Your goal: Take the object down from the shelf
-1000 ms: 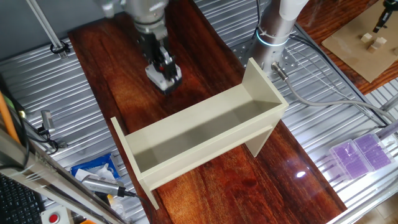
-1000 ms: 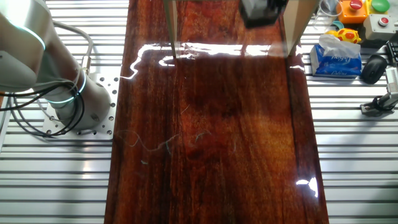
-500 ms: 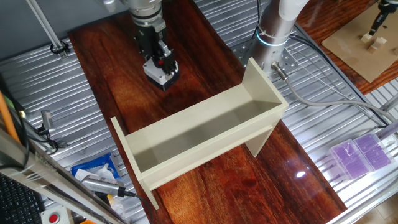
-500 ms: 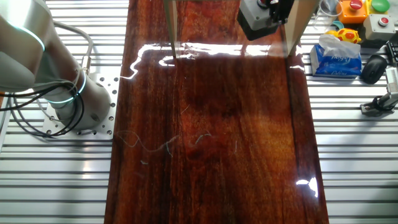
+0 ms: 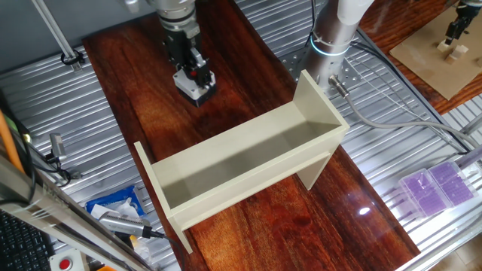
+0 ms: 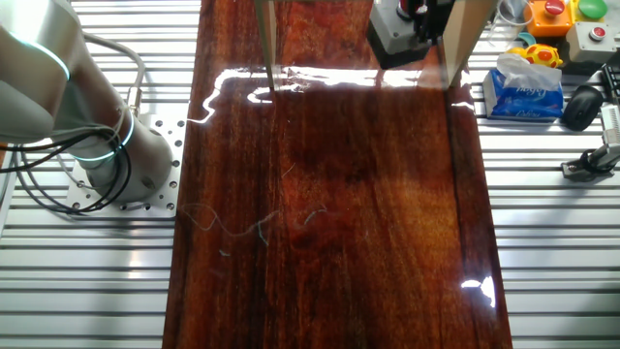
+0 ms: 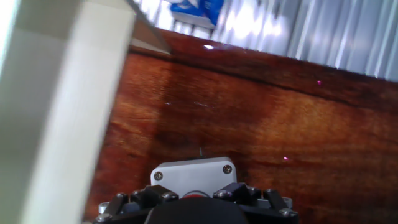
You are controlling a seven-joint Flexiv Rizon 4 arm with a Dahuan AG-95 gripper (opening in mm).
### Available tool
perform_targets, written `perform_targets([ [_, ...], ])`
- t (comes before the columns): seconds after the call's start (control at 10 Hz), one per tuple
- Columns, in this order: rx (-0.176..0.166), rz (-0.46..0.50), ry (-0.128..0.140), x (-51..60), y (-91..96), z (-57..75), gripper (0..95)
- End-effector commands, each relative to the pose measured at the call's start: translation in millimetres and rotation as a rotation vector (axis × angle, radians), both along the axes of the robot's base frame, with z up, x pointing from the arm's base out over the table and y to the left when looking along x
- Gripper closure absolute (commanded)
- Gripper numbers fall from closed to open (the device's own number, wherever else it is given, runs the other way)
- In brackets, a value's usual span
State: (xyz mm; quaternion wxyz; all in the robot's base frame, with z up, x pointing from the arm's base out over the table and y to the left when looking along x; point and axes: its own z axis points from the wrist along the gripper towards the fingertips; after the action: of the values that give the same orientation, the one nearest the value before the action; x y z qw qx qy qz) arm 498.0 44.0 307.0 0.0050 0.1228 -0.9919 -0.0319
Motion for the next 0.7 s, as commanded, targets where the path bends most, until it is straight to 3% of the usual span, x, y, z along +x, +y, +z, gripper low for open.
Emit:
perform_targets([
  [0.1,0.008,0.104,-0.044,4.3,-35.3,-31.5,95.0],
  [0.7,-0.028,0.033,-0.01,4.3,-35.3,-31.5,95.0],
])
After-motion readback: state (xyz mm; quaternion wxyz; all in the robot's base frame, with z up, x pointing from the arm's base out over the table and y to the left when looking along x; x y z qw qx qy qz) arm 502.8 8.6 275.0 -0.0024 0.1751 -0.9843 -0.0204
